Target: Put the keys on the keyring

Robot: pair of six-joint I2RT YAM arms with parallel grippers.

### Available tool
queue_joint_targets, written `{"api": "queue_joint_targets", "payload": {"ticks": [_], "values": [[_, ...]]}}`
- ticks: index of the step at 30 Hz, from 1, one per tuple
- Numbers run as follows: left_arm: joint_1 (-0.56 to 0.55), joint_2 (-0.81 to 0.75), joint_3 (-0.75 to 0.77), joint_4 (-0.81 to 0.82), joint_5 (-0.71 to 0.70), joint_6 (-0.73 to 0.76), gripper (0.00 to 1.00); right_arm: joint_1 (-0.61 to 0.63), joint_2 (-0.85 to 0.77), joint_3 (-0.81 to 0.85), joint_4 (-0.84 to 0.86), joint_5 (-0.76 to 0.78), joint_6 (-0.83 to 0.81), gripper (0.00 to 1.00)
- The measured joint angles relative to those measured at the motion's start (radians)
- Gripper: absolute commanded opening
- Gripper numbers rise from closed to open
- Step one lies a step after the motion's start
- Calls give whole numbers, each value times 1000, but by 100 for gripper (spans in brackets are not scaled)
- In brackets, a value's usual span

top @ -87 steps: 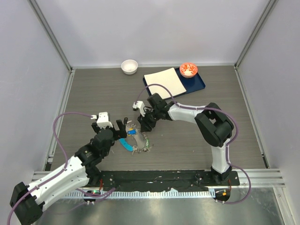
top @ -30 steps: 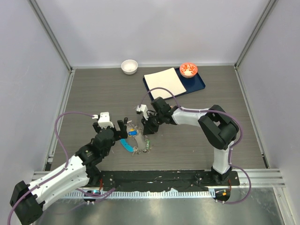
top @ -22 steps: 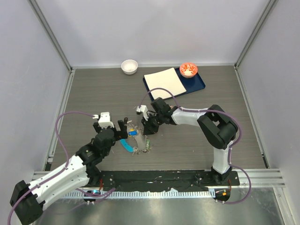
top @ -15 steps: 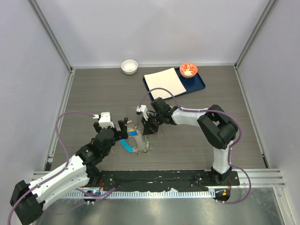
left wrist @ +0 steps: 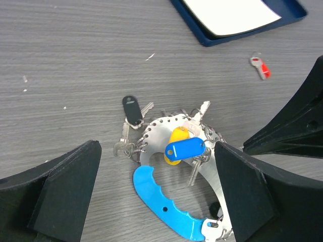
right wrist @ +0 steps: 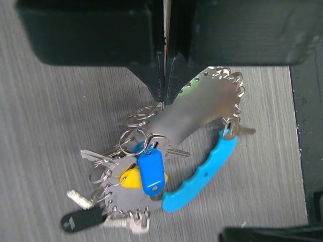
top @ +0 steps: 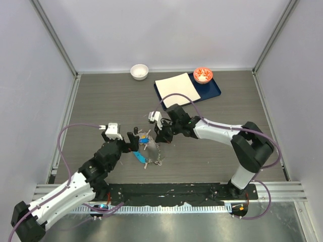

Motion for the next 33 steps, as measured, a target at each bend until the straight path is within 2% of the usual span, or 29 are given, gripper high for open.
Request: {"api": "queue_joint_targets", "payload": {"ticks": [8,16,24,33], "values": [[0,-133,-95,126,169,93,99,26,-200,-126,95,49,4,1],[0,-146,-121,254,387,192,99,26,-372,-247,172,60,43,1],[0,-17,-108,414,654,283,95,26,-602,-348,205,109,87,1],[0,239,43,505,945,385,86,26,-816,-392,215,183,147,1]]}}
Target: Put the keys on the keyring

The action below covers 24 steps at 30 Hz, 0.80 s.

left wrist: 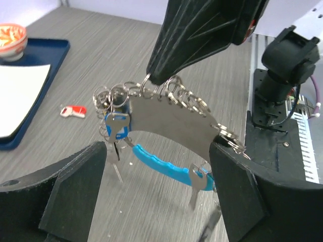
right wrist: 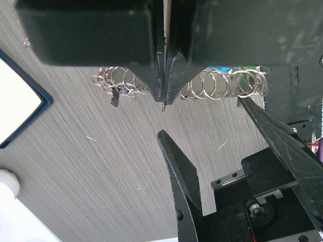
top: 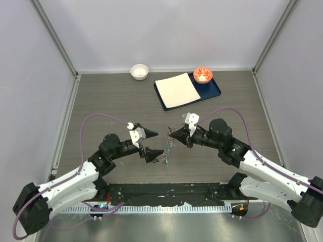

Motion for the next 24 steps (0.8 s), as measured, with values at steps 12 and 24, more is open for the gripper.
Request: {"api": "queue_joint_targets", "payload": {"ticks": [12,24], "values": [[15,114,140,9,180,80,72,0,-66,-44,-80,56,6,1],[47,275,164,31,267,96,42,0,-28,-44,-116,-17,-8,1]]}}
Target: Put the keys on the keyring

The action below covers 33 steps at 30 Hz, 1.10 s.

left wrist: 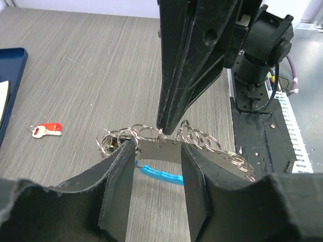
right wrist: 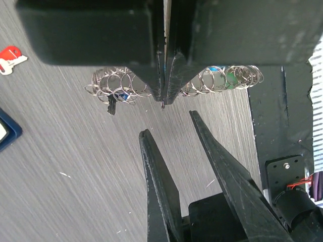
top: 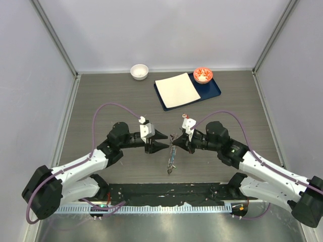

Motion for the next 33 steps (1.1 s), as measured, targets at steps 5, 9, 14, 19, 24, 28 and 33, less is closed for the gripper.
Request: {"api": "queue_joint_targets", "payload": {"ticks": [5,9,14,19,24,28,33], "values": [[0,2,0,19,39,0,29,0,9,0,-17,-21,-3,1],[0,16,7,23,67,1,28,0,9,0,-20,-32,-4,1],[0,53,19,14,91,2,28,0,9,0,-21,-40,-4,1],[0,86,35,3,105,3,25,0,9,0,-21,-53,-4,1],[0,97,45,-3,117,5,24,0,9,0,-21,-62,-4,1],[0,103,51,-11,126,7,19,0,9,0,-21,-65,-4,1],[0,119,58,-28,133,19,19,0,9,0,-21,-67,-4,1]]}}
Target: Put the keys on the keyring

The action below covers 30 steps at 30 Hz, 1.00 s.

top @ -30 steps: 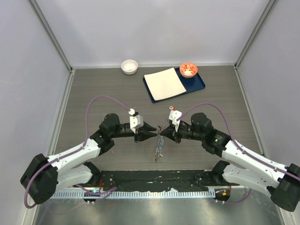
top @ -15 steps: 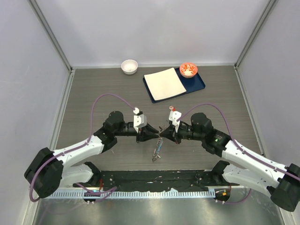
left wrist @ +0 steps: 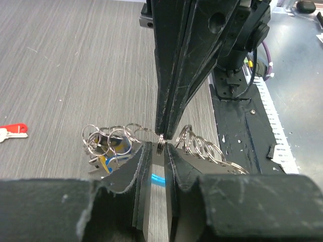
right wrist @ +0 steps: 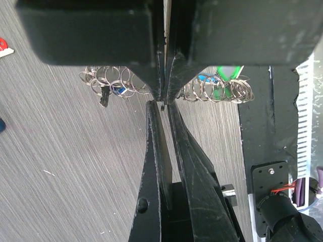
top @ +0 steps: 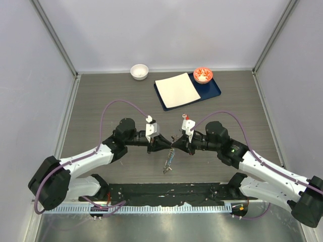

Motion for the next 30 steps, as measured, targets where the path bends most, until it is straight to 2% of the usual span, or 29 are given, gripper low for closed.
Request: {"api": "queue_joint_targets", "payload": {"ticks": [3,4,6,8,10,11,14,17,24,30], "values": [[0,14,0,-9,8,6,18,0,0,0,0,-6,0,1],[0,20,0,-9,12,8,9,0,0,0,0,-7,1,1],[0,28,0,-9,20,8,0,0,1,0,-1,-11,1,1],[2,32,0,-10,24,8,0,0,5,0,-3,-14,3,2],[2,32,0,-12,27,9,0,0,9,0,0,-14,7,12],[2,32,0,-11,27,9,0,0,9,0,0,-13,13,26],[2,30,-8,3,21,8,0,0,8,0,6,-4,40,45],[2,17,-43,30,2,8,0,0,-2,1,16,35,72,49],[2,5,-100,101,-51,-12,0,0,-101,-3,35,221,129,47],[2,-5,-116,156,-81,-36,0,0,-100,-26,62,248,141,46]]}}
